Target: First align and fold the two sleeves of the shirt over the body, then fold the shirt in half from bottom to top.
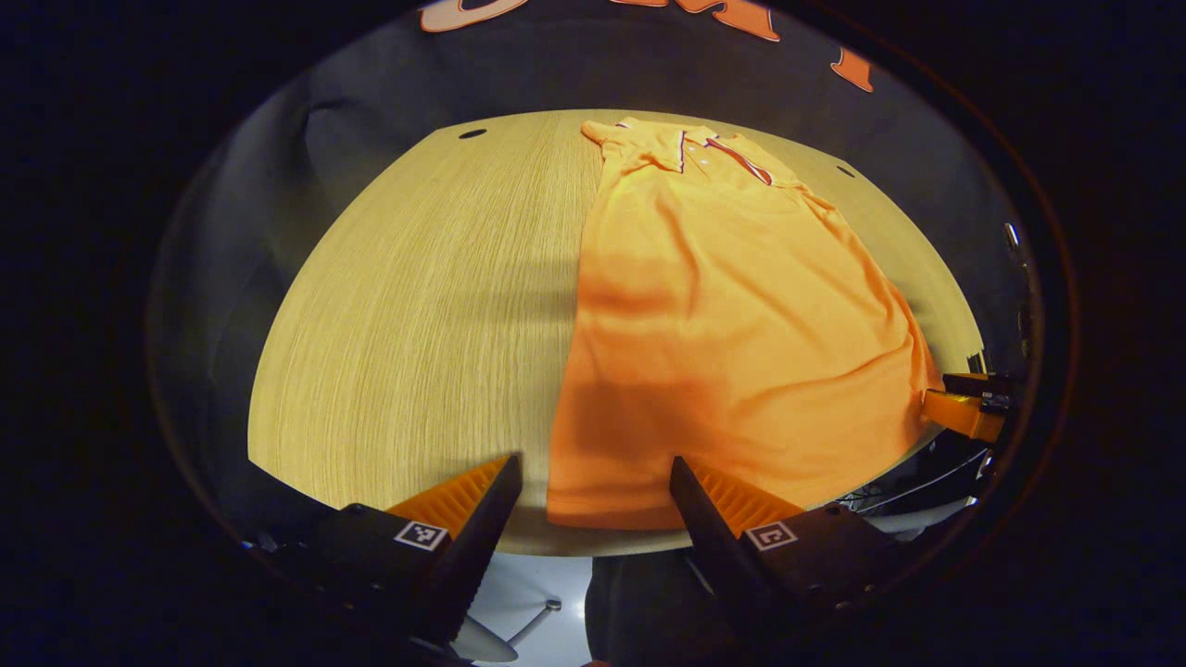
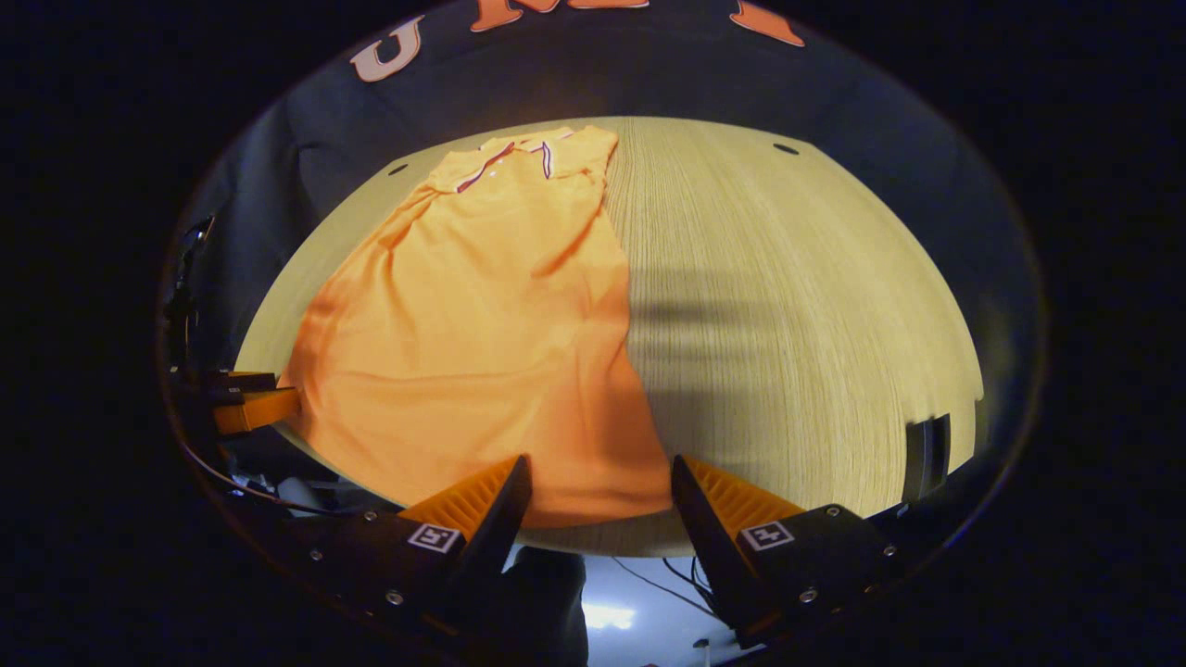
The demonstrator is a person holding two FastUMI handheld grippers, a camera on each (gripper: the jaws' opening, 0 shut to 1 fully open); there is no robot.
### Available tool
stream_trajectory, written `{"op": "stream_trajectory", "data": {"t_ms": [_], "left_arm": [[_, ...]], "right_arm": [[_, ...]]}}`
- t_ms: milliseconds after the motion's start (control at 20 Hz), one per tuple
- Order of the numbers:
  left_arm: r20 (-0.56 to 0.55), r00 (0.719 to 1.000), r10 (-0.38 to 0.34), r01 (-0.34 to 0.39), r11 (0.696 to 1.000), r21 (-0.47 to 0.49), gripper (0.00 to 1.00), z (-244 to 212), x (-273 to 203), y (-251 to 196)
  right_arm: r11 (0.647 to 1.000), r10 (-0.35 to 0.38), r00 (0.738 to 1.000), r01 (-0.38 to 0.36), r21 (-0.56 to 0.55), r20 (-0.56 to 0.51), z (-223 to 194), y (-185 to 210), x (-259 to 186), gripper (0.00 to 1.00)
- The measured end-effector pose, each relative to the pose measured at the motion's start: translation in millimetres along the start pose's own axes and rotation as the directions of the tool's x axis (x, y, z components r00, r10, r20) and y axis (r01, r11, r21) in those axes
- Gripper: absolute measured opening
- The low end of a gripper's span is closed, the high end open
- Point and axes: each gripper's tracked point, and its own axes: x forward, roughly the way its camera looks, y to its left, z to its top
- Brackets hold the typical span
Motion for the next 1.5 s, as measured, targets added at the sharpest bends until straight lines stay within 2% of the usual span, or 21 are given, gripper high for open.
{"op": "stream_trajectory", "data": {"t_ms": [50, 100, 150, 250, 300, 350, 400, 450, 500, 550, 600, 700, 800, 950, 1350, 1500], "left_arm": [[0.005, 1.0, -0.001, 0.001, 1.0, 0.0, 1.0, 0.4, 1.3, -2.5], [0.025, 1.0, -0.01, 0.01, 1.0, 0.009, 0.98, 4.7, 3.8, -7.5], [0.026, 0.999, -0.023, 0.023, 1.0, 0.019, 0.87, 2.9, 4.0, -13.5], [0.032, 0.999, -0.038, 0.038, 0.999, -0.004, 0.47, 7.3, 8.7, -26.7], [0.014, 0.999, -0.038, 0.038, 0.999, 0.023, 0.27, 8.1, 8.2, -29.2], [0.005, 0.999, -0.049, 0.049, 0.998, 0.028, 0.07, 10.6, 7.8, -32.0], [-0.005, 0.998, -0.064, 0.064, 0.998, 0.001, 0.01, 10.8, 7.8, -35.3], [-0.017, 0.995, -0.094, 0.094, 0.996, -0.013, 0.01, 9.6, 5.7, -40.4], [-0.004, 0.997, -0.078, 0.078, 0.997, -0.018, 0.01, 15.1, 4.1, -36.6], [-0.001, 0.997, -0.077, 0.077, 0.997, -0.02, 0.01, 21.3, 4.2, -35.8], [0.013, 0.997, -0.077, 0.078, 0.997, -0.028, 0.01, 28.7, 2.4, -33.9], [0.042, 0.995, -0.095, 0.097, 0.994, -0.042, 0.01, 44.2, -4.0, -34.8], [0.071, 0.991, -0.113, 0.117, 0.992, -0.056, 0.01, 64.1, -4.4, -37.8], [0.119, 0.985, -0.122, 0.129, 0.99, -0.056, 0.01, 97.6, -5.3, -38.5], [0.259, 0.956, -0.138, 0.14, 0.99, 0.011, 0.01, 205.4, -14.6, -31.9], [0.302, 0.943, -0.142, 0.143, 0.99, 0.02, 0.01, 248.3, -10.3, -26.9]], "right_arm": [[1.0, -0.024, 1.0, 0.024, -0.019, 0.012, -0.8, -0.1, 3.4, 0.92], [0.999, -0.004, 1.0, 0.005, -0.034, 0.018, 1.0, 6.1, 4.2, 0.86], [0.999, 0.026, 0.999, -0.025, -0.031, 0.023, 1.0, 17.0, 1.4, 0.81], [1.0, 0.001, 0.999, -0.002, 0.027, 0.044, 7.5, 11.9, 4.1, 0.43], [0.999, 0.025, 0.999, -0.027, 0.044, 0.041, 7.8, 17.3, 5.9, 0.2], [0.996, 0.052, 0.998, -0.054, 0.068, 0.031, 5.9, 24.1, 4.5, 0.2], [0.988, 0.101, 0.995, -0.102, 0.118, 0.017, 6.3, 32.3, 5.4, 0.2], [0.975, 0.146, 0.989, -0.147, 0.164, 0.019, 9.3, 39.4, -1.8, 0.19], [0.965, 0.175, 0.984, -0.174, 0.194, 0.008, 2.3, 44.0, 12.5, 0.08], [0.959, 0.177, 0.984, -0.174, 0.224, 0.008, 9.1, 37.1, -0.1, 0.02], [0.947, 0.217, 0.976, -0.212, 0.241, 0.008, 13.0, 43.4, 6.3, 0.05], [0.934, 0.246, 0.968, -0.248, 0.258, 0.042, 27.2, 47.8, 0.3, 0.05], [0.932, 0.236, 0.967, -0.254, 0.259, 0.099, 48.9, 43.7, -0.1, 0.05], [0.904, 0.29, 0.939, -0.333, 0.269, 0.186, 86.2, 53.2, -6.3, 0.05], [0.874, 0.304, 0.884, -0.407, 0.265, 0.355, 199.9, 46.9, -15.1, 0.05], [0.886, 0.283, 0.884, -0.389, 0.251, 0.371, 229.2, 39.3, -9.4, 0.05]]}}
